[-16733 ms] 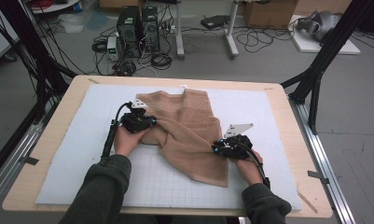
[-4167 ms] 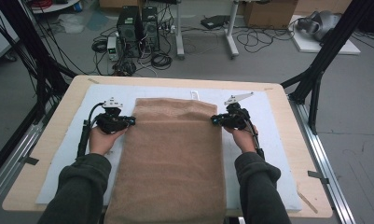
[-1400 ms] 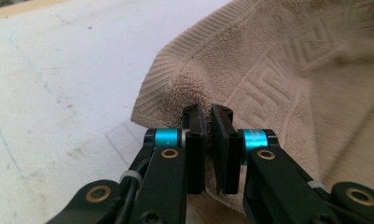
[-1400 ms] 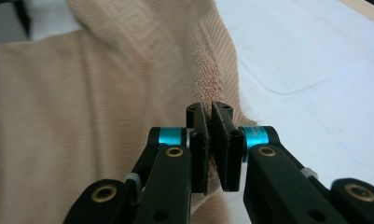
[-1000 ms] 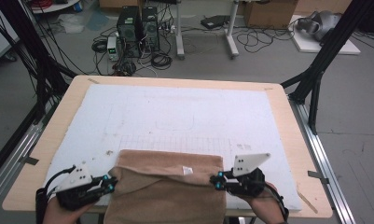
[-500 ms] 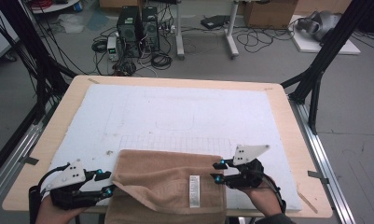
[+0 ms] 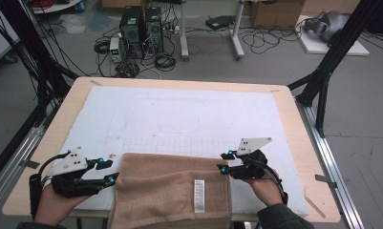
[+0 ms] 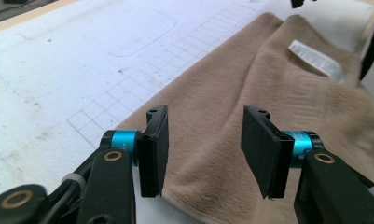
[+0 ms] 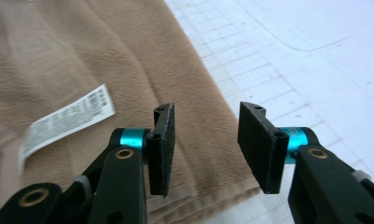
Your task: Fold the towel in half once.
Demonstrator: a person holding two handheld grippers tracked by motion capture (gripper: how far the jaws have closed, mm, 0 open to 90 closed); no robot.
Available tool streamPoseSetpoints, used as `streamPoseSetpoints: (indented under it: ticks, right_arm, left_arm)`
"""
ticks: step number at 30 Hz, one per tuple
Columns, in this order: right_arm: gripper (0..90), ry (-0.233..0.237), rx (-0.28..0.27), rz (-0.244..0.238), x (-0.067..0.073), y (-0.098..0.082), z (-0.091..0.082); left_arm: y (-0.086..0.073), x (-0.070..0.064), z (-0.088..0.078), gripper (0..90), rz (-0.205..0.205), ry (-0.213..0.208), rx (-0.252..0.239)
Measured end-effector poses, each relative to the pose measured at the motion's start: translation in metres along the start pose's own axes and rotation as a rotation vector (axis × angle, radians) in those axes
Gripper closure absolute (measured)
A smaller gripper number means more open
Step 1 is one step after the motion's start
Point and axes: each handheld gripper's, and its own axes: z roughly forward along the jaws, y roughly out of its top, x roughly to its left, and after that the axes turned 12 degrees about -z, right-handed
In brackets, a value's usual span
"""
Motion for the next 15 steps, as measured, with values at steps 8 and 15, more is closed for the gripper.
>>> streamPoseSetpoints:
  ticks: [8, 15]
  right_arm:
    - [52.4, -0.034, 0.024, 0.016, -0.013, -0.003, 0.009]
    - [50.2, -0.042, 0.042, 0.041, -0.022, -0.007, 0.016]
  left_arm:
    - [-0.001, 0.027, 0.043, 51.7, -0.039, 0.04, 0.02]
    - [-0.003, 0.041, 0.072, 49.2, -0.041, 0.099, 0.086]
